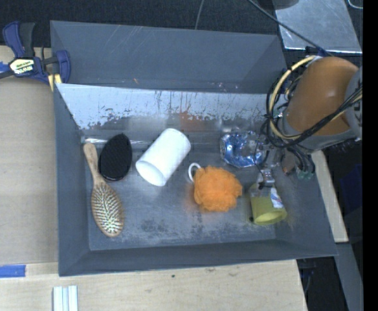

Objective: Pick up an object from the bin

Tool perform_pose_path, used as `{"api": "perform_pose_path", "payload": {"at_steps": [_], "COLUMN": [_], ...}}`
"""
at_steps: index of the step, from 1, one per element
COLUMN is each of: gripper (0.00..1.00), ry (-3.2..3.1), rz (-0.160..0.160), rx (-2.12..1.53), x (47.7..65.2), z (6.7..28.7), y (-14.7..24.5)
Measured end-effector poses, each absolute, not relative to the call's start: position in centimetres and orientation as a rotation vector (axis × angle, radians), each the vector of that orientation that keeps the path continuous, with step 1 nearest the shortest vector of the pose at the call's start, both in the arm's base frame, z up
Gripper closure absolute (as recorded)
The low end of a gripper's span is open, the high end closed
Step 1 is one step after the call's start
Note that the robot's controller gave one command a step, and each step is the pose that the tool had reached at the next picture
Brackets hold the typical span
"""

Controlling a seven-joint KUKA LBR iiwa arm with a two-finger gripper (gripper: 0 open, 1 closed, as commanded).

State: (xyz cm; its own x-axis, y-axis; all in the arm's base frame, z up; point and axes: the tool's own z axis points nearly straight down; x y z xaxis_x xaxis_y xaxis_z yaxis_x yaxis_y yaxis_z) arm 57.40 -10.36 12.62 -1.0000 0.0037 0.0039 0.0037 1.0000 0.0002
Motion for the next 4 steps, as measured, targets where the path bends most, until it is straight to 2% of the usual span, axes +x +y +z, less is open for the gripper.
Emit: {"api": "perform_pose_path", "payload": {"at_steps": [1,2,3,4], "gripper": [0.00,0.00,0.00,1.00], "ry": [-3.118,-3.115,-3.068,-3.068], "rz": [-0.005,-0.006,-0.008,-0.006], "rx": [0.347,0.361,0.674,0.676], "x": [53.7,48.8,50.5,50.5], "z": [6.9,8.9,8.7,8.6], "y": [-3.1,-0.7,2.9,2.8]}}
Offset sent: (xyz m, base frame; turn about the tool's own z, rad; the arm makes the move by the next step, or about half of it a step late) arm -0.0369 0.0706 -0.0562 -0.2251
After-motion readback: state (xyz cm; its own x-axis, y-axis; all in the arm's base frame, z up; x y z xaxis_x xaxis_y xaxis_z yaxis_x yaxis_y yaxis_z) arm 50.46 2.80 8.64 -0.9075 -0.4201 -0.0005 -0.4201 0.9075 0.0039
